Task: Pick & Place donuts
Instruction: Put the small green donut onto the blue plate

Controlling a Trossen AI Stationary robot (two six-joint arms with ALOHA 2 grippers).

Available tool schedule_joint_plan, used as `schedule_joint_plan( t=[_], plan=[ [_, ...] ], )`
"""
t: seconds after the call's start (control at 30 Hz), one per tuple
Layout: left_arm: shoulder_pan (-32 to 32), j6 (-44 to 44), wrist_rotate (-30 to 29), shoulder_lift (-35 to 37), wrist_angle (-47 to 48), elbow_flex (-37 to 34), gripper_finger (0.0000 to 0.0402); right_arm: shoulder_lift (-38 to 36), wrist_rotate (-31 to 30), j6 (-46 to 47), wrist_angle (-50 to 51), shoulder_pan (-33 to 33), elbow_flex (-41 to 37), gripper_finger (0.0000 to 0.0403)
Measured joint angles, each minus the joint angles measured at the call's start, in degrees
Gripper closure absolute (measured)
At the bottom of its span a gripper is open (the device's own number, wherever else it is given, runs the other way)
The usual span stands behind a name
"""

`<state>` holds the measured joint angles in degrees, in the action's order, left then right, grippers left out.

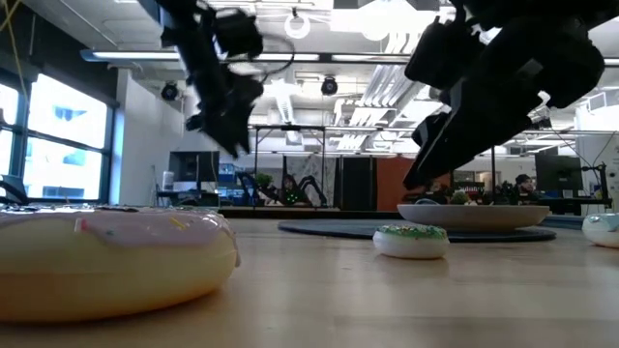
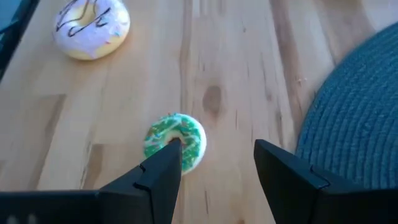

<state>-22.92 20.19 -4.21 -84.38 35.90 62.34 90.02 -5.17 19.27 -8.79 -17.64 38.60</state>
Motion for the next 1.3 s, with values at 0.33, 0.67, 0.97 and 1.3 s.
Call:
schedule_joint_plan(
  t=[0.33,0.67,0.97,1.3],
  plan=[
    [12.1,-2.6,-2.9,0.0,-3.4,9.0,0.0229,6.4,-0.2,2.5,-6.6,-0.5,0.4,0.0206],
    [19.8,-1.7,-9.0,0.1,-3.0,10.2,0.0229,8.8,-0.3,4.5,-6.7,-1.3,2.5,0.0206],
    [25.9,-0.8,-9.0,0.0,-2.6,10.2,0.0229,14.3,-2.8,2.7,-5.0,-2.1,5.3,0.0219],
    [29.5,2.5,-8.9,0.0,-2.7,10.2,0.0229,14.5,-0.5,-0.9,-3.5,-1.9,10.4,0.0336]
  ],
)
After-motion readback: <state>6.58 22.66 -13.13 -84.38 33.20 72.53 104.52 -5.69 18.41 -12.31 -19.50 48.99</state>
